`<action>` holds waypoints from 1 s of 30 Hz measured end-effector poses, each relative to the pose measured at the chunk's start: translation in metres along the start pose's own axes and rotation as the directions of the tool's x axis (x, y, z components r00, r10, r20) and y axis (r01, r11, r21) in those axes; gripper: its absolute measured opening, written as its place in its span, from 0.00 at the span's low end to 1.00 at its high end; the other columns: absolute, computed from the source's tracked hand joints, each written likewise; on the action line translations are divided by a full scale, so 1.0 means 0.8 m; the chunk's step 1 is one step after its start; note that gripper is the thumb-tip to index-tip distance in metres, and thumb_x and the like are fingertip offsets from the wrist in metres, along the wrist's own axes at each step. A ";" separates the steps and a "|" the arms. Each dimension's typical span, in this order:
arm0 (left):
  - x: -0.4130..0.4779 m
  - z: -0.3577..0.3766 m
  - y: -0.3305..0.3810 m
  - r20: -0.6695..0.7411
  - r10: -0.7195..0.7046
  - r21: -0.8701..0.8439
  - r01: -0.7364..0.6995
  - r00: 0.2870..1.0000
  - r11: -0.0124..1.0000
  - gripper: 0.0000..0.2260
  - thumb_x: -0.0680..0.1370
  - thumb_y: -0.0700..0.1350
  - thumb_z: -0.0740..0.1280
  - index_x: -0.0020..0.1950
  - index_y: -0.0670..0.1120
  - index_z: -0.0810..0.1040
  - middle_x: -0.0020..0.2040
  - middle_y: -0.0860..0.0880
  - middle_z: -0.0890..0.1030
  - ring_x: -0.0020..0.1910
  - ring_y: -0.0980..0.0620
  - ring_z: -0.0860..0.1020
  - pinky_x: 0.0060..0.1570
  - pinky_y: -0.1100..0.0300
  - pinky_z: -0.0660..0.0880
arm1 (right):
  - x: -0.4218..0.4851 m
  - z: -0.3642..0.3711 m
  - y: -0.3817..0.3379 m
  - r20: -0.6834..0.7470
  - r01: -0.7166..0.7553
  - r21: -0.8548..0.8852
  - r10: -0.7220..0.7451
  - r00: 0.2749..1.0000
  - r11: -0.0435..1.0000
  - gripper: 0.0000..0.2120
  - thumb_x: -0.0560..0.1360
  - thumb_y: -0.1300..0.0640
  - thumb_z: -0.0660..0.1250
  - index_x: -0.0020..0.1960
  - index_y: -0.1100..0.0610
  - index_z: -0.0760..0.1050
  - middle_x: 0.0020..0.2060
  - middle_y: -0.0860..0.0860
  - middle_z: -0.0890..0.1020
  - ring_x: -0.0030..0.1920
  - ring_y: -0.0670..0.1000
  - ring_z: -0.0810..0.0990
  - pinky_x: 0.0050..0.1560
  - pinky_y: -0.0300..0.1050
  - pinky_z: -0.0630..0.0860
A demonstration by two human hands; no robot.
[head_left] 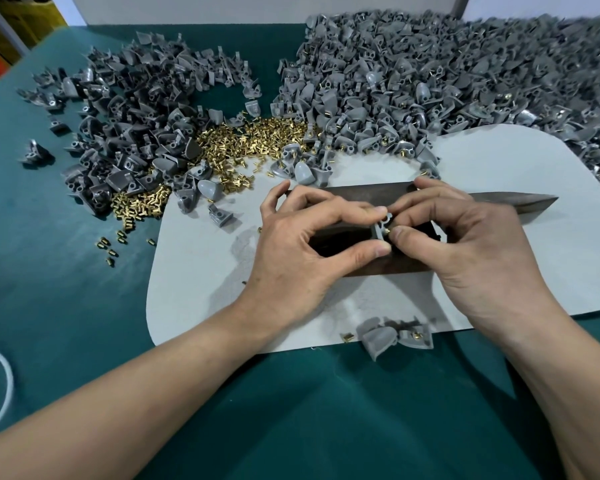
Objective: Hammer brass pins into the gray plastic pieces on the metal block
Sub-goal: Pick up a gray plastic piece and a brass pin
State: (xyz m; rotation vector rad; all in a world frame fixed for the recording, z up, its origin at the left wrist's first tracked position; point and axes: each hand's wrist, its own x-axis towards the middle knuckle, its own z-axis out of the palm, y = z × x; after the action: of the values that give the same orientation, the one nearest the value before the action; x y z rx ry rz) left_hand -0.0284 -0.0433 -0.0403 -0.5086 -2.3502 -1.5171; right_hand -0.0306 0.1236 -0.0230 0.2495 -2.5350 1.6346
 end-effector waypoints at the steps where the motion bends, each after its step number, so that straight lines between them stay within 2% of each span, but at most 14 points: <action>1: 0.000 0.000 0.000 0.002 -0.002 -0.002 0.002 1.000 1.000 0.14 0.67 0.50 0.75 0.51 0.57 0.79 0.45 0.70 0.78 0.50 0.67 0.72 0.66 0.37 0.61 | 0.000 0.000 0.000 0.001 -0.001 0.000 0.001 1.000 1.000 0.11 0.67 0.63 0.74 0.32 0.48 0.79 0.40 0.39 0.82 0.60 0.40 0.74 0.71 0.46 0.61; 12: 0.000 0.000 0.002 0.009 -0.018 -0.016 0.018 1.000 1.000 0.14 0.67 0.50 0.75 0.51 0.58 0.79 0.45 0.70 0.78 0.50 0.66 0.72 0.68 0.39 0.59 | 0.001 0.001 -0.002 0.011 0.002 0.009 -0.002 1.000 1.000 0.10 0.67 0.64 0.73 0.33 0.50 0.79 0.41 0.41 0.82 0.60 0.43 0.75 0.71 0.46 0.62; 14: 0.001 0.000 0.001 0.008 -0.019 -0.023 0.019 1.000 1.000 0.14 0.67 0.50 0.75 0.50 0.58 0.79 0.45 0.70 0.78 0.51 0.66 0.73 0.68 0.40 0.59 | 0.001 0.003 -0.001 0.010 0.002 0.014 -0.002 1.000 1.000 0.10 0.67 0.64 0.73 0.34 0.50 0.79 0.41 0.42 0.82 0.58 0.41 0.75 0.70 0.43 0.63; 17: 0.001 -0.001 0.000 -0.004 -0.007 -0.019 0.007 1.000 1.000 0.13 0.67 0.50 0.76 0.50 0.57 0.79 0.46 0.65 0.80 0.52 0.62 0.75 0.67 0.39 0.60 | 0.001 0.003 0.000 0.013 -0.013 0.051 0.013 1.000 0.999 0.11 0.68 0.64 0.73 0.34 0.49 0.80 0.42 0.44 0.82 0.53 0.34 0.75 0.67 0.35 0.64; 20: 0.001 0.000 -0.001 -0.012 -0.002 -0.011 0.002 1.000 1.000 0.12 0.67 0.49 0.76 0.49 0.55 0.80 0.47 0.61 0.82 0.52 0.59 0.76 0.66 0.39 0.61 | 0.000 -0.002 0.002 0.024 -0.045 0.133 0.042 0.999 0.990 0.10 0.68 0.63 0.73 0.36 0.49 0.81 0.43 0.44 0.83 0.54 0.34 0.76 0.61 0.30 0.66; 24: 0.001 0.000 -0.002 -0.013 0.007 -0.010 -0.007 1.000 1.000 0.12 0.67 0.50 0.76 0.49 0.54 0.80 0.46 0.63 0.80 0.52 0.63 0.74 0.64 0.36 0.63 | -0.001 -0.004 0.005 -0.005 -0.047 0.164 0.048 0.999 0.985 0.05 0.68 0.59 0.71 0.38 0.49 0.83 0.44 0.45 0.84 0.57 0.37 0.76 0.62 0.33 0.67; 27: 0.001 0.001 -0.003 -0.019 0.004 -0.012 -0.004 1.000 1.000 0.12 0.67 0.50 0.76 0.48 0.54 0.80 0.46 0.61 0.81 0.52 0.61 0.75 0.64 0.37 0.63 | -0.001 -0.003 0.003 -0.015 -0.050 0.157 0.053 0.999 0.986 0.05 0.67 0.56 0.69 0.38 0.49 0.83 0.43 0.45 0.84 0.57 0.37 0.76 0.62 0.33 0.67; 30: 0.001 0.001 -0.004 -0.026 -0.010 -0.023 0.009 1.000 1.000 0.12 0.67 0.50 0.77 0.48 0.54 0.80 0.46 0.60 0.81 0.51 0.60 0.75 0.64 0.37 0.63 | -0.003 -0.004 0.002 0.015 -0.053 0.097 0.051 0.999 0.994 0.04 0.69 0.59 0.73 0.38 0.51 0.83 0.44 0.44 0.84 0.59 0.36 0.75 0.64 0.34 0.66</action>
State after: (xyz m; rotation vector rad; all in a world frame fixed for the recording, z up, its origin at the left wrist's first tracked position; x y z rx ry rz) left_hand -0.0303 -0.0435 -0.0426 -0.4811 -2.3214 -1.5473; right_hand -0.0287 0.1277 -0.0237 0.2047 -2.4945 1.7840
